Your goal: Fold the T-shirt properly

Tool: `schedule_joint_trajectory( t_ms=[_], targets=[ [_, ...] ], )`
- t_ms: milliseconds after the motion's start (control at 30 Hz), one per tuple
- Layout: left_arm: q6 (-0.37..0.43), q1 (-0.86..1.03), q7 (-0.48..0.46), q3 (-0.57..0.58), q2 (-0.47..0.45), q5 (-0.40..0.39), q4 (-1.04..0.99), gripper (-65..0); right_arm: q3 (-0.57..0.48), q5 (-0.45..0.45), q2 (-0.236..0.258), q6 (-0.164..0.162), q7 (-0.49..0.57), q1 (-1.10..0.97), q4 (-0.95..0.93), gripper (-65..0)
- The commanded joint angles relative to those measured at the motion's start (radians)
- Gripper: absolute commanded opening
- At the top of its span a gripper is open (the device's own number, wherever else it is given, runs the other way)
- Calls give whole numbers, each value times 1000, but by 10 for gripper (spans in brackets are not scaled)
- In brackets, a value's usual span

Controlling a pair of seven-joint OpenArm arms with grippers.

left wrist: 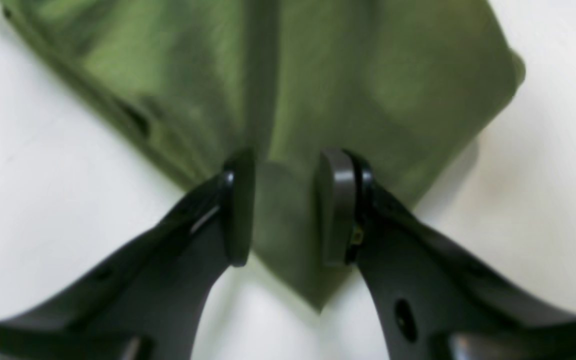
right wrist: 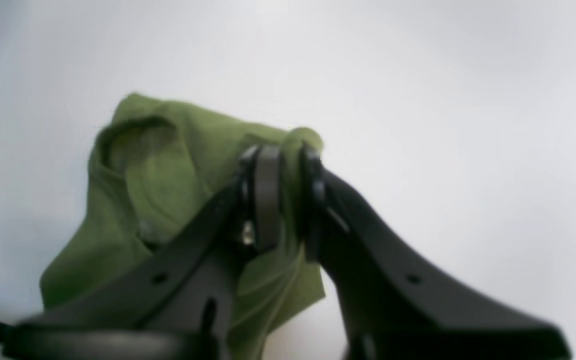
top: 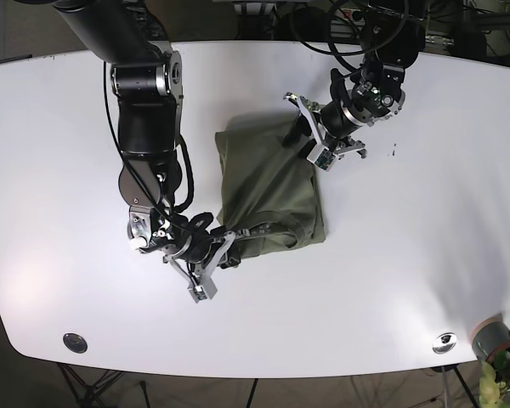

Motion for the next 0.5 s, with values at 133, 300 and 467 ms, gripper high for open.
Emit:
schedule_joint_trajectory(
  t_ms=[133, 300, 467],
  targets=[
    [-4, 7, -21, 1, -13, -11, -10, -460, 11, 9, -1, 6, 44, 63, 19, -591],
    [-4, 19, -21, 14, -13, -10, -10, -460, 11, 9, -7, 5, 116, 63, 19, -585],
    [-4, 27, -21, 20, -13, -10, -8, -460, 11, 9, -8, 5, 149, 64, 17, -463]
  ],
)
